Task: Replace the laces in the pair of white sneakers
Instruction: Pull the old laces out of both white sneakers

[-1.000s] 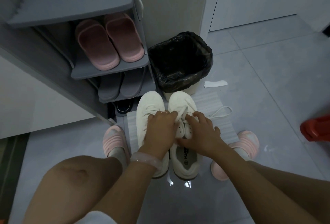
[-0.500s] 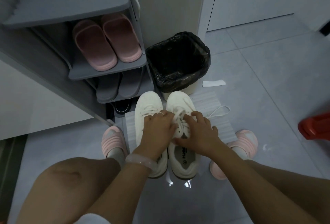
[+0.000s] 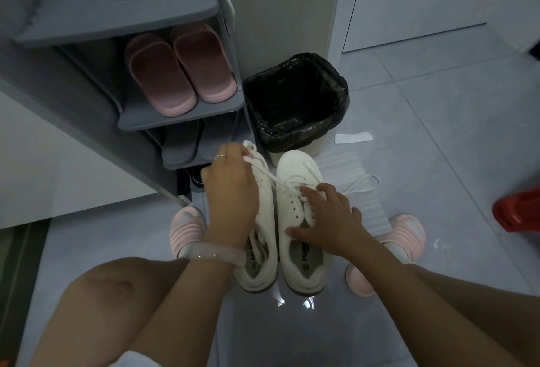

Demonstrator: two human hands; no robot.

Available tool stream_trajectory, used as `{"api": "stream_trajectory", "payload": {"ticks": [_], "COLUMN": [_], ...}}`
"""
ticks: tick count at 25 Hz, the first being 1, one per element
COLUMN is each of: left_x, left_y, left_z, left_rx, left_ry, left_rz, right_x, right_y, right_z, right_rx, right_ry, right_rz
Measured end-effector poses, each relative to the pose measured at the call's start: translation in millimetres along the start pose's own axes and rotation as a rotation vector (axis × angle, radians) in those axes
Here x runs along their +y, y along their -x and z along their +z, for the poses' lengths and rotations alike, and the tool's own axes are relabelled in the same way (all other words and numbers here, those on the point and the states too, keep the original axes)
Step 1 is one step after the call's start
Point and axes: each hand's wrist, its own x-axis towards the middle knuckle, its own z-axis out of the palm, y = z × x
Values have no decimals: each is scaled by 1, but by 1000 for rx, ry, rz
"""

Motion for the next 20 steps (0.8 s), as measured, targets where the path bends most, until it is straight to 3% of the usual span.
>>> {"api": "stream_trajectory", "payload": {"ticks": [3, 5, 7, 11, 16, 20], "left_x": [-7, -10, -9, 2, 4, 1], "left_y": [3, 11, 19, 37, 44, 44], "left_z": [1, 7, 15, 29, 36, 39], "left_rx": [-229, -366, -393, -615, -606, -572], "left_ry": [-168, -273, -230, -72, -37, -59], "left_rz": [-24, 27, 122, 124, 96, 68], "right_x": [2, 6, 11, -1, -22, -17], "right_y": [-4, -10, -16, -16, -22, -33], "right_z": [-2, -6, -10, -7, -3, -14], "right_rx": [10, 171, 312, 339, 330, 173], "right_ry": [-140, -335, -315, -183, 130, -153], "right_rz": [-25, -61, -46, -66, -94, -4]}}
